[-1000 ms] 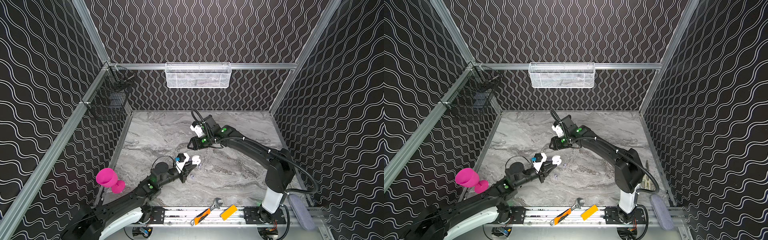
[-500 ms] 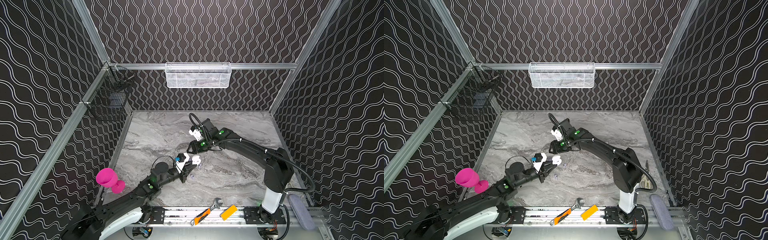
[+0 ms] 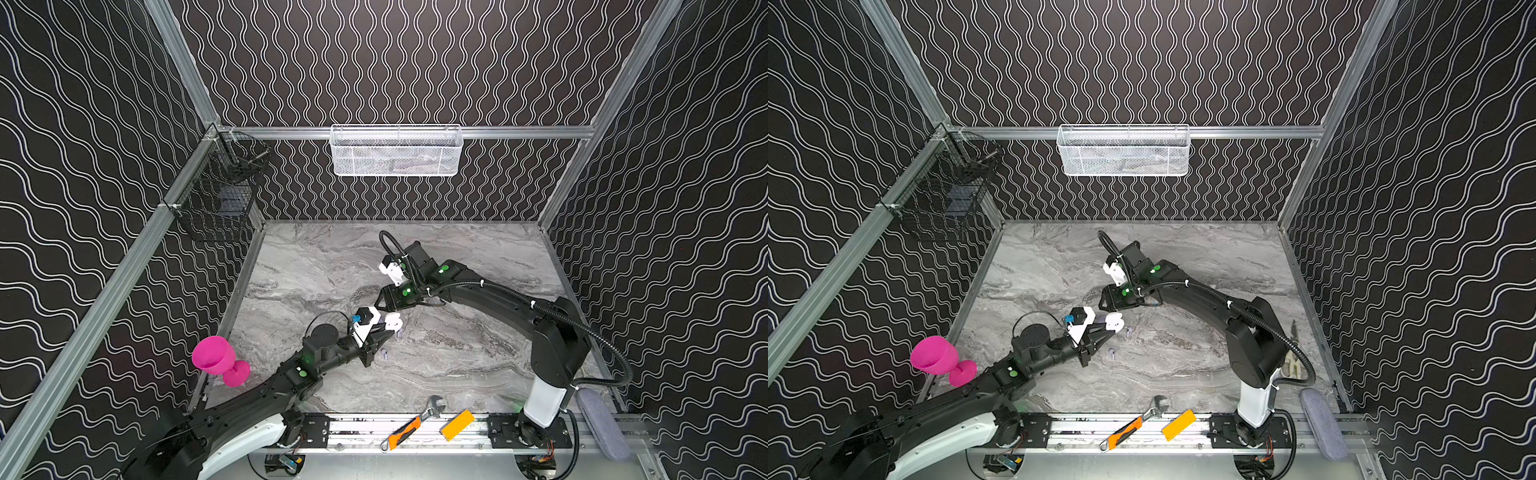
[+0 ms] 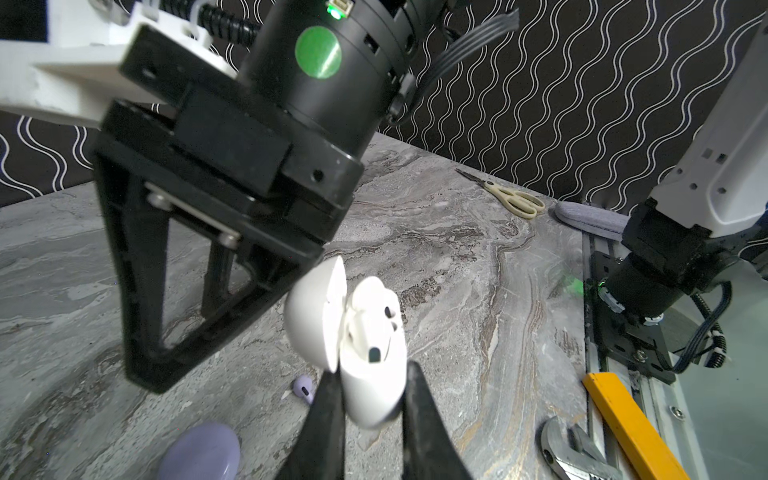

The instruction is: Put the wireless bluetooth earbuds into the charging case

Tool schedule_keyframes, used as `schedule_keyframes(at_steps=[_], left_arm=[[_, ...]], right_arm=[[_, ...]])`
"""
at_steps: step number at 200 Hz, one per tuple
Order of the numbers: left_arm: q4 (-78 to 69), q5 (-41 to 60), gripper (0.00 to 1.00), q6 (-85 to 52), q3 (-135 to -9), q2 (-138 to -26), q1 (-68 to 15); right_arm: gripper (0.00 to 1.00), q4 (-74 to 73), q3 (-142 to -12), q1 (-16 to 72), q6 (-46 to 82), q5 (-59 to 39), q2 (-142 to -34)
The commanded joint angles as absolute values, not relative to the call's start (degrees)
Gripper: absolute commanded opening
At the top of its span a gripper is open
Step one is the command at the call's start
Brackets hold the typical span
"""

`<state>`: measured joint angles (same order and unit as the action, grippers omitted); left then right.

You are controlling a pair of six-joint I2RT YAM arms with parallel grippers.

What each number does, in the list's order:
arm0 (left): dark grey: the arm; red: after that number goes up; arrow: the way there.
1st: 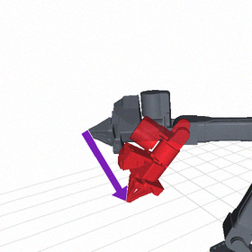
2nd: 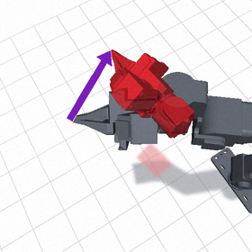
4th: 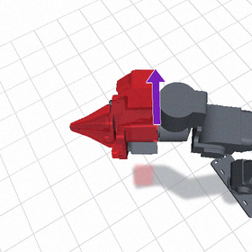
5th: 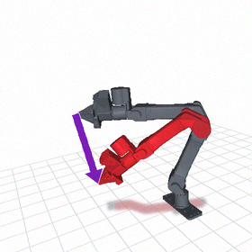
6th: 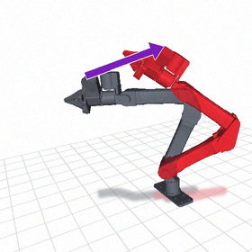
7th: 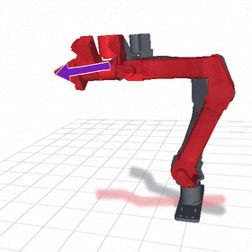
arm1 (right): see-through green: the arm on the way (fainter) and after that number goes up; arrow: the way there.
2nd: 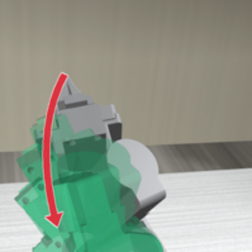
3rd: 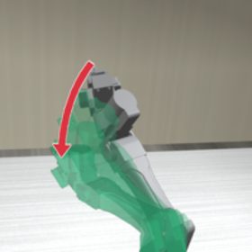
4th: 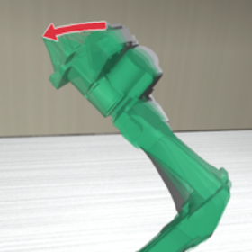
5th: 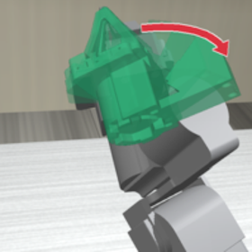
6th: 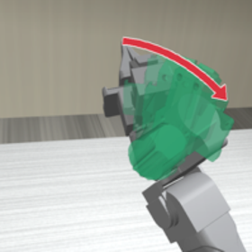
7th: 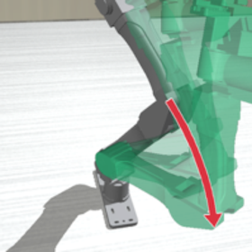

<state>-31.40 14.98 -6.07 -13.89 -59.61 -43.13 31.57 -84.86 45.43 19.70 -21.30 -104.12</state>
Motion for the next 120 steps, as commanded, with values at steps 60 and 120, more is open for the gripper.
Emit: schedule_keyframes(at_steps=[60, 120], left_arm=[[-32.6, 11.9, 0.01, -5.8, -14.5, -59.2, -43.1], [-32.7, 11.9, 0.01, -5.8, -14.5, -59.1, -43.1]], right_arm=[[0.52, 32.3, -83.4, 45.8, 19.5, -21.9, -102.7], [0.52, 32.5, -83.5, 45.8, 19.3, -21.8, -102.8]])
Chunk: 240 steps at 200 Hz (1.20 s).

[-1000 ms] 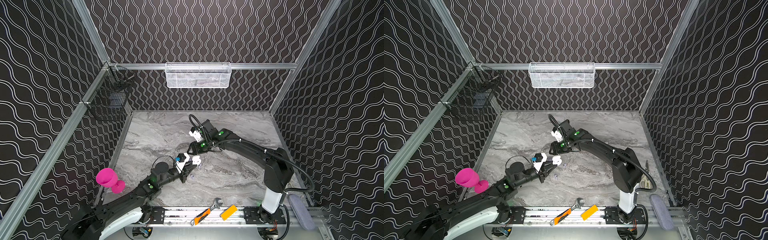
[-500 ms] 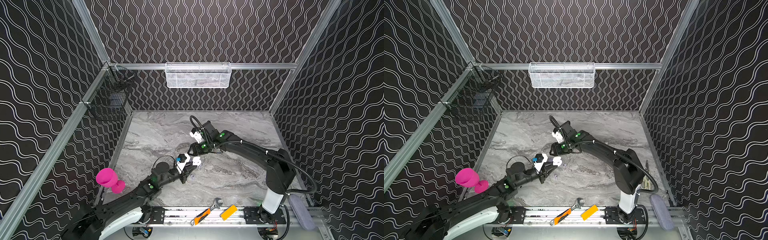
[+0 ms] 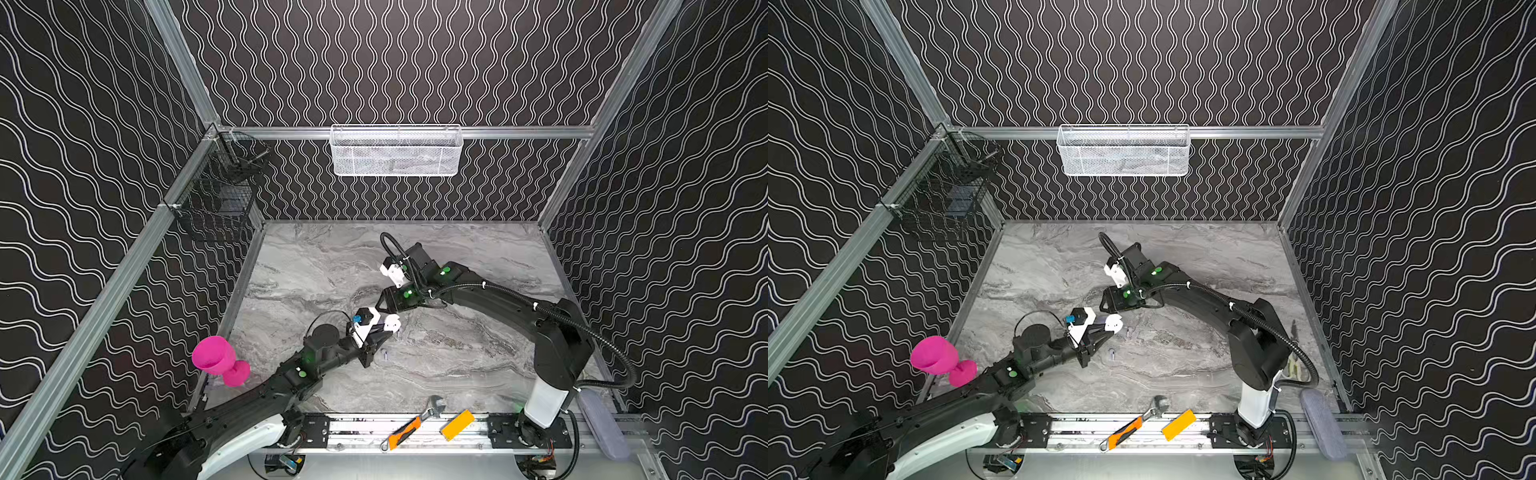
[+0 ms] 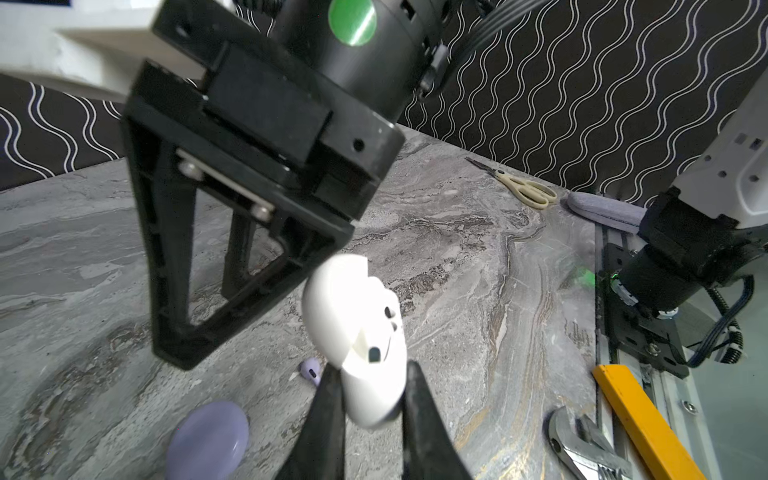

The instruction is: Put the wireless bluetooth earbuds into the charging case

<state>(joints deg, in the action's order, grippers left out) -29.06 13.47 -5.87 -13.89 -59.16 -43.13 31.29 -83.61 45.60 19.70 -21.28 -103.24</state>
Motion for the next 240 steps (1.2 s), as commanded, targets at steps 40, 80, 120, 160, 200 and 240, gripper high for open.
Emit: schedule_keyframes(at_steps=[40, 80, 120, 160, 200, 240], left_arm=[[-32.7, 11.8, 0.01, -5.8, -14.5, -59.2, -43.1], [-32.7, 11.8, 0.01, -5.8, -14.5, -59.1, -43.2], [-32.7, 11.8, 0.01, -5.8, -14.5, -59.2, -43.2], [-32.5, 11.3, 0.01, -5.9, -14.6, -59.4, -43.1], [-32.4, 10.8, 0.01, -6.0, -14.5, -59.3, -43.1], [-32.8, 10.7, 0.01, -6.6, -14.6, -60.4, -43.1]], right_arm=[[0.52, 32.6, -83.5, 45.8, 19.2, -21.7, -102.9], [0.52, 32.7, -83.7, 45.8, 19.1, -21.8, -102.9], [0.52, 32.3, -83.5, 45.7, 19.4, -20.9, -102.5], [0.52, 30.8, -82.9, 45.5, 20.7, -17.9, -100.6], [0.53, 29.5, -80.9, 43.7, 22.4, -15.1, -97.4], [0.54, 27.1, -75.9, 40.5, 23.8, -13.9, -92.3]])
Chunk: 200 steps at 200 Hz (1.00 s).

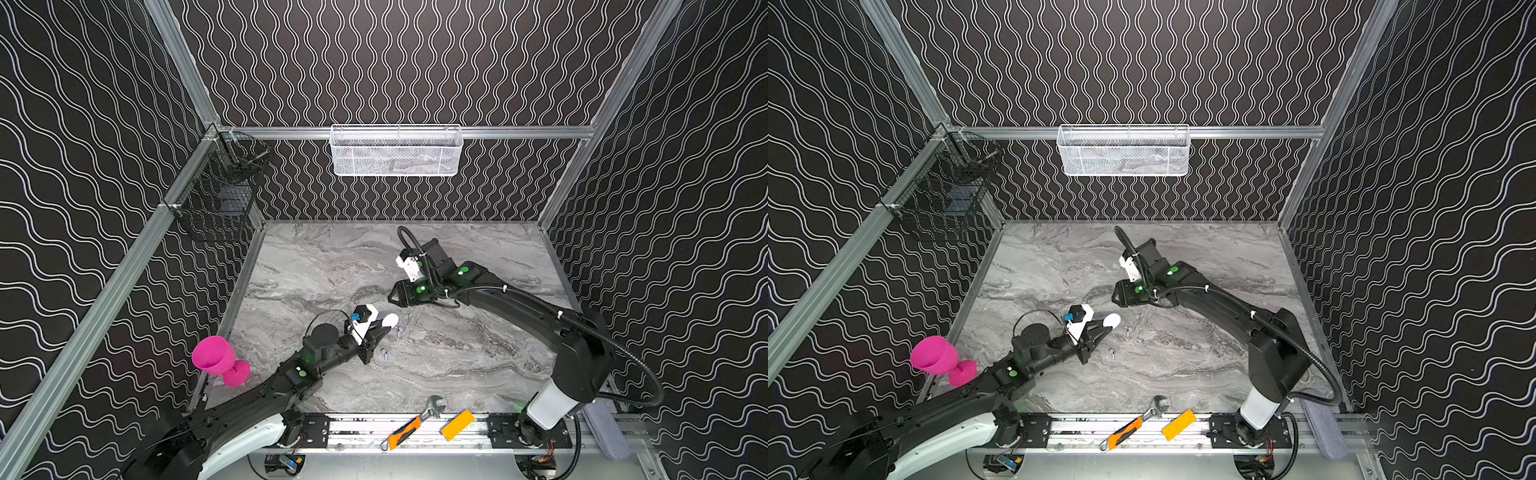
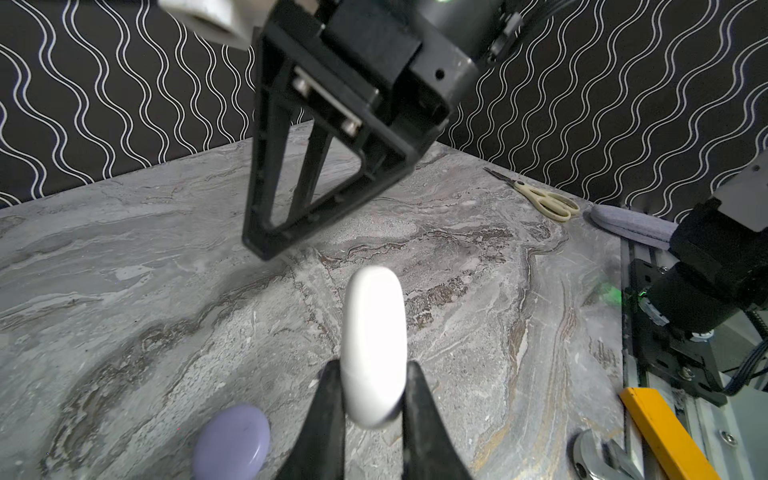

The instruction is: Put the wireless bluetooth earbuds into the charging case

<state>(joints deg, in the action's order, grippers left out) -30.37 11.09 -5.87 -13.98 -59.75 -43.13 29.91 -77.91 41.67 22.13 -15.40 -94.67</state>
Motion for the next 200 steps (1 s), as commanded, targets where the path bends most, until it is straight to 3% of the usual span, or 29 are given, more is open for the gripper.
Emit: schedule_keyframes(at_steps=[1, 118, 200], left_arm=[[-32.7, 10.7, 0.01, -6.6, -14.6, -60.5, -43.1], [-26.3, 7.6, 0.01, -11.2, -18.7, -63.5, -43.1], [-15.6, 6.6, 0.0, -13.8, -30.1, -70.1, -43.2]], right_arm=[[0.54, 27.1, -75.9, 40.5, 23.8, -13.8, -92.2], [0.61, 22.2, -65.4, 36.0, 21.7, -11.2, -85.9], [0.68, 9.5, -49.6, 34.2, 20.8, -7.2, -77.1]])
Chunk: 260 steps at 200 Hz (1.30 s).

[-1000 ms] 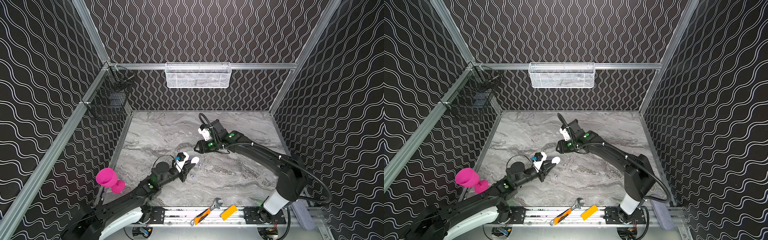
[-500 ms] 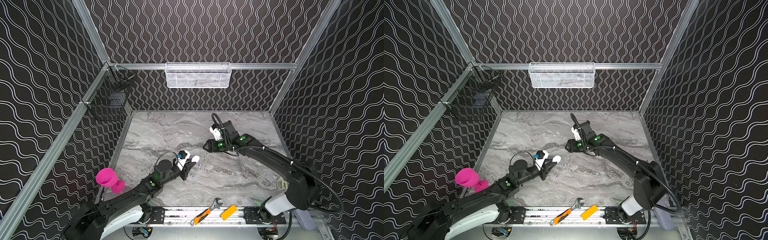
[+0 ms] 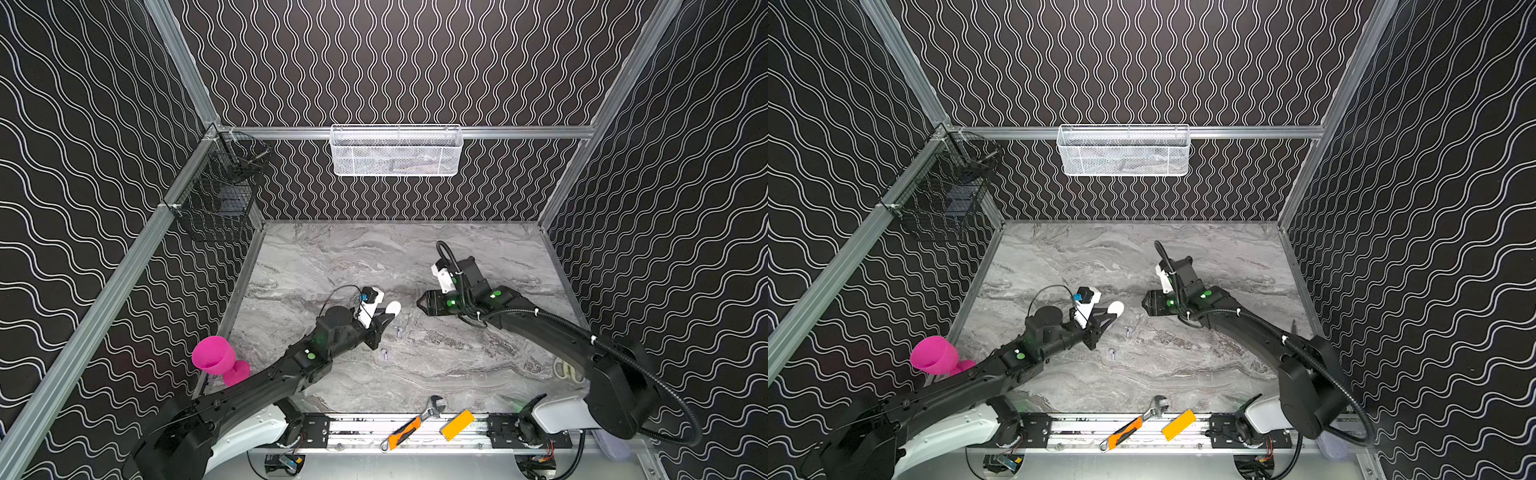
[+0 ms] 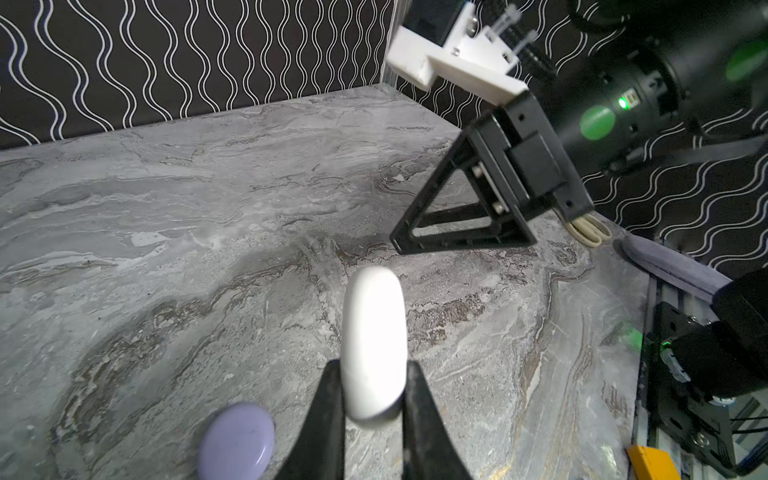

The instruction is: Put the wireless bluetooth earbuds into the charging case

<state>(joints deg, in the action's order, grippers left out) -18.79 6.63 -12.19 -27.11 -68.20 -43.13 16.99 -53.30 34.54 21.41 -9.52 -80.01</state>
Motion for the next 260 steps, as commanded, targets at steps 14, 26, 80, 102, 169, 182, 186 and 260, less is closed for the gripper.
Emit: schedule_keyframes(at_steps=[14, 26, 80, 102, 169, 182, 186, 260], left_arm=[[-14.4, 6.7, 0.0, -14.3, -32.0, -71.4, -43.2], [-13.4, 6.8, 0.0, -14.6, -33.8, -72.7, -43.2], [-7.0, 9.8, 0.0, -18.5, -44.4, -83.5, -43.2], [-7.2, 10.9, 0.0, -20.2, -47.4, -87.2, -43.2], [-2.9, 11.8, 0.0, -24.7, -57.3, -97.2, -43.1], [-2.6, 12.8, 0.0, -25.3, -59.0, -99.2, -43.1], [-2.4, 13.0, 0.0, -25.5, -59.6, -99.7, -43.1], [-2.7, 17.8, 0.0, -31.1, -67.3, -110.6, -41.1]], right_arm=[[0.69, 6.3, -46.4, 34.2, 21.3, -5.7, -74.8], [0.69, 2.9, -43.3, 34.2, 20.9, -5.9, -72.9], [0.71, -9.2, -31.6, 34.2, 20.6, -3.9, -64.3], [0.72, -13.1, -27.3, 34.2, 21.4, -3.1, -61.4], [0.73, -19.8, -18.5, 34.2, 21.8, -2.0, -56.0], [0.73, -20.7, -17.5, 34.2, 21.8, -1.6, -55.3], [0.73, -21.0, -17.1, 34.2, 21.8, -1.4, -55.2], [0.73, -21.0, -16.3, 34.3, 21.8, 2.5, -53.9]])
